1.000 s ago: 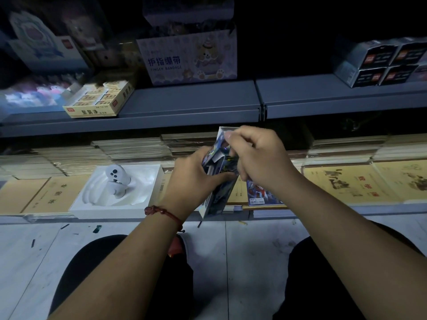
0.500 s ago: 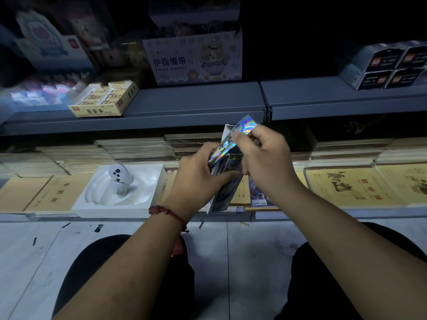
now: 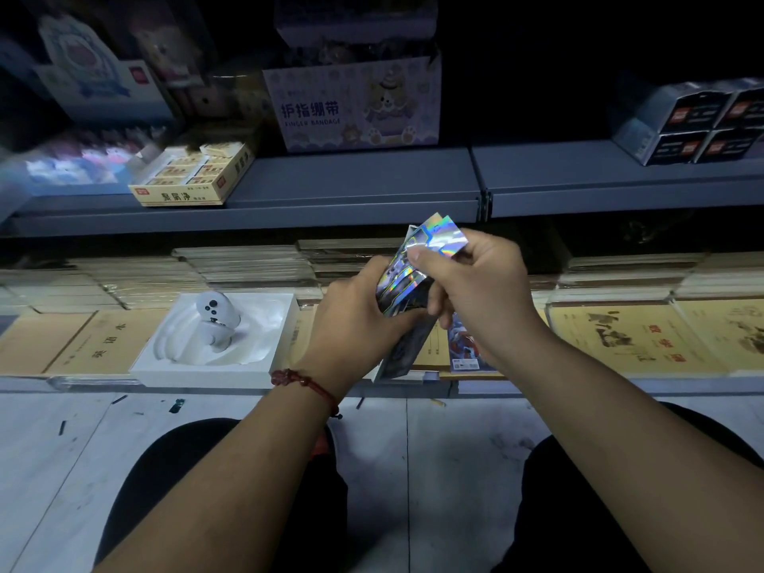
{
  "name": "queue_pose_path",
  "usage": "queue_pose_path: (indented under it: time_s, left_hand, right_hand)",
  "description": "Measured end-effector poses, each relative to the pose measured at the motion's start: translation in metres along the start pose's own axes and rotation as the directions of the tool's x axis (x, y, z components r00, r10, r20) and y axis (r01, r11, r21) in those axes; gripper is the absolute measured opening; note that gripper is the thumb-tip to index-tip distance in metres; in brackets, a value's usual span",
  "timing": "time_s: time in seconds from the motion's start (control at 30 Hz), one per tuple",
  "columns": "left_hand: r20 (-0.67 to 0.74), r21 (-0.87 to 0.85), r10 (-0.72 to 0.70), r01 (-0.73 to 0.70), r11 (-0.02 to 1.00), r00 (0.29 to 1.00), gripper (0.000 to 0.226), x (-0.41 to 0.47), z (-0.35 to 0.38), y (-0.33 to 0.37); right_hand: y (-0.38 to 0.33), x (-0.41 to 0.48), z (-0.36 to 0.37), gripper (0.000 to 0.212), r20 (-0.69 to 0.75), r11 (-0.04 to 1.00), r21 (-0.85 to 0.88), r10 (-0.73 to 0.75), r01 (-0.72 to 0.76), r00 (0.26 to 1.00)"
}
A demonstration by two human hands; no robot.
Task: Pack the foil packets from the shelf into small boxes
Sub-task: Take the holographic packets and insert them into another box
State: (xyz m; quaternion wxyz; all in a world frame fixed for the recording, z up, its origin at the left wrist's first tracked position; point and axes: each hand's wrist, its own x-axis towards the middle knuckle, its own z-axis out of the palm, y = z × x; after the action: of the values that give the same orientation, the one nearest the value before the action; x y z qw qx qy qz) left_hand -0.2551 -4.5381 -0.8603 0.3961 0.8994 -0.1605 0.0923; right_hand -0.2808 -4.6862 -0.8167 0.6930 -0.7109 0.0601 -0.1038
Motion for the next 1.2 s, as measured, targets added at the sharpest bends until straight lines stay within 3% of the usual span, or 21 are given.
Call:
queue_pose_path:
  time_s: [0.2, 0.33, 0.43, 0.57, 0.67, 0.77, 0.9, 1.2]
  left_hand:
    - [-0.011, -0.119, -0.014, 0.013, 0.993, 1.000, 0.041, -0.001, 0.001, 0.004]
    - [-0.041, -0.110, -0.024, 0.019, 0.994, 0.999, 0.034, 0.001, 0.000, 0.002]
    - [-0.042, -0.091, -0.026, 0.023, 0.996, 0.999, 0.038, 0.002, 0.001, 0.000]
    - [-0.068, -0.113, -0.070, 0.062, 0.992, 0.995, 0.045, 0.005, -0.002, -0.003]
    - [-0.091, -0.143, -0.080, 0.066, 0.988, 0.993, 0.043, 0.007, -0.006, -0.005]
    - [-0.086, -0.210, -0.062, 0.043, 0.977, 0.994, 0.041, 0.006, -0.008, -0.008]
    - [-0.017, -0.259, -0.051, 0.045, 0.965, 0.999, 0.045, 0.008, -0.010, -0.009]
    - [-0.010, -0.241, 0.009, -0.011, 0.970, 1.000, 0.046, 0.005, -0.012, -0.011]
  right_hand:
    - [0.001, -0.002, 0.001, 0.025, 0.056, 0.999, -0.026, -0.022, 0.023, 0.998]
    - [0.000, -0.002, -0.003, 0.019, 0.199, 0.984, -0.162, -0.041, 0.074, 0.979]
    - [0.000, -0.001, -0.005, 0.022, 0.209, 0.969, -0.223, -0.054, 0.102, 0.976]
    - [-0.004, 0.009, -0.014, 0.023, 0.018, 0.993, -0.041, -0.114, 0.115, 0.993]
    - [-0.008, 0.020, -0.030, 0.020, -0.206, 0.977, 0.094, -0.169, 0.192, 0.964]
    - [-0.011, 0.024, -0.042, 0.023, -0.331, 0.963, 0.140, -0.175, 0.232, 0.927]
    - [-0.015, 0.020, -0.043, 0.019, -0.336, 0.947, 0.084, -0.266, 0.310, 0.904]
    - [-0.022, 0.008, -0.035, 0.020, -0.266, 0.914, -0.043, -0.400, 0.404, 0.877]
